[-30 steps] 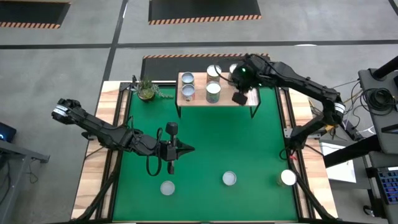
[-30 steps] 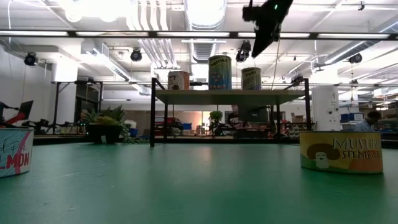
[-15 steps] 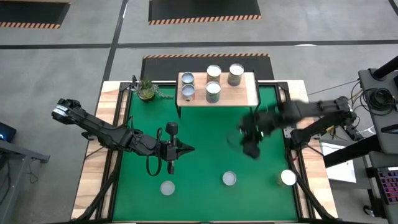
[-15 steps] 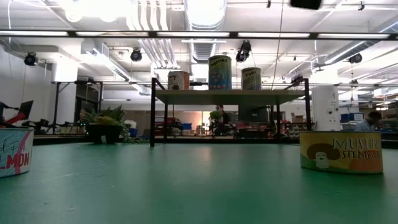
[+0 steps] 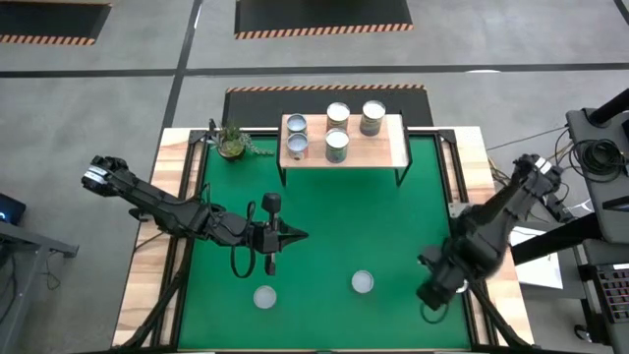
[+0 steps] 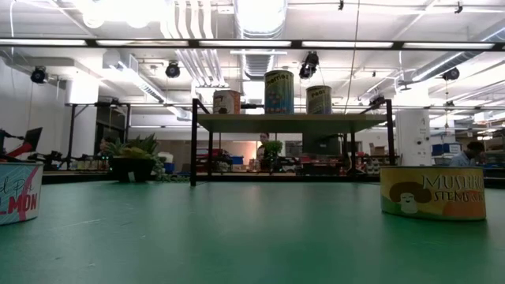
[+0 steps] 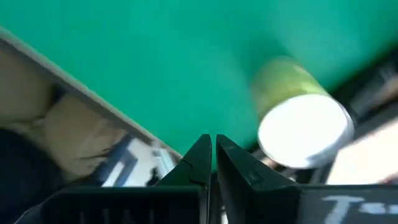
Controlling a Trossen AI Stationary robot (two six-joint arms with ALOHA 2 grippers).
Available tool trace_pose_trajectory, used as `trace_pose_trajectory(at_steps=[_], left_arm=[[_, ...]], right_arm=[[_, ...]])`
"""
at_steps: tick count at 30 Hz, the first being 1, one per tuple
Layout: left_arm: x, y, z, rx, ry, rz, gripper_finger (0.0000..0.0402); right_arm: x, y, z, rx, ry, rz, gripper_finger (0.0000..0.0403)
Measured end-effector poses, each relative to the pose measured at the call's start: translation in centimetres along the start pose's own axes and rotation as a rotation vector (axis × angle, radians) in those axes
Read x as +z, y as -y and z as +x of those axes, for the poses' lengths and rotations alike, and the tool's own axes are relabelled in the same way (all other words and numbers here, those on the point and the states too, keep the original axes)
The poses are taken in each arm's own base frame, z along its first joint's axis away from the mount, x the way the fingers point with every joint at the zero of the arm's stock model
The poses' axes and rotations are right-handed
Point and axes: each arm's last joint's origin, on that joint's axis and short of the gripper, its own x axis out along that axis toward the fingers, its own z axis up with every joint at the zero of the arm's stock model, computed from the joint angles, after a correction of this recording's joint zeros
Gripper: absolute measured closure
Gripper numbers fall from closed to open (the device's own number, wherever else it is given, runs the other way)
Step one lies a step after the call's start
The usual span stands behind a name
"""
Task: Pick and place cans onto a shelf
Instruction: Put the canned pears on the shelf
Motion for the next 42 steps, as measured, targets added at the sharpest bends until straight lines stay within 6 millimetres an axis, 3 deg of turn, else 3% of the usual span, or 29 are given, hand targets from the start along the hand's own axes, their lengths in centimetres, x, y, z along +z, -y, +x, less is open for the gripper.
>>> trace_pose_trajectory(at_steps=[5, 11, 15, 24, 29, 42], left_arm=[[0.0, 0.0, 0.0, 0.0, 0.0, -0.007, 0.0402], [0.0, 0.0, 0.0, 0.0, 0.001, -0.007, 0.0402], [0.0, 0.0, 0.0, 0.001, 0.002, -0.008, 0.0402], [0.0, 0.0, 0.0, 0.001, 0.002, -0.008, 0.0402], [0.0, 0.0, 0.0, 0.0, 0.0, -0.007, 0.0402], [0.0, 0.0, 0.0, -0.001, -0.001, -0.006, 0.0402]], right_arm=[[-1.9, 2.1, 2.0, -0.084, 0.029, 0.094, 0.039], [-2.1, 3.6, 2.4, -0.096, 0.022, 0.145, 0.0364], [-2.0, 4.2, 2.4, -0.092, 0.02, 0.162, 0.0302], [-1.8, 4.2, 3.0, -0.112, 0.026, 0.186, 0.0114], [-1.9, 4.0, 3.6, -0.15, 0.009, 0.177, 0.0043], [-1.5, 4.8, 5.1, -0.236, 0.006, 0.189, 0.003]])
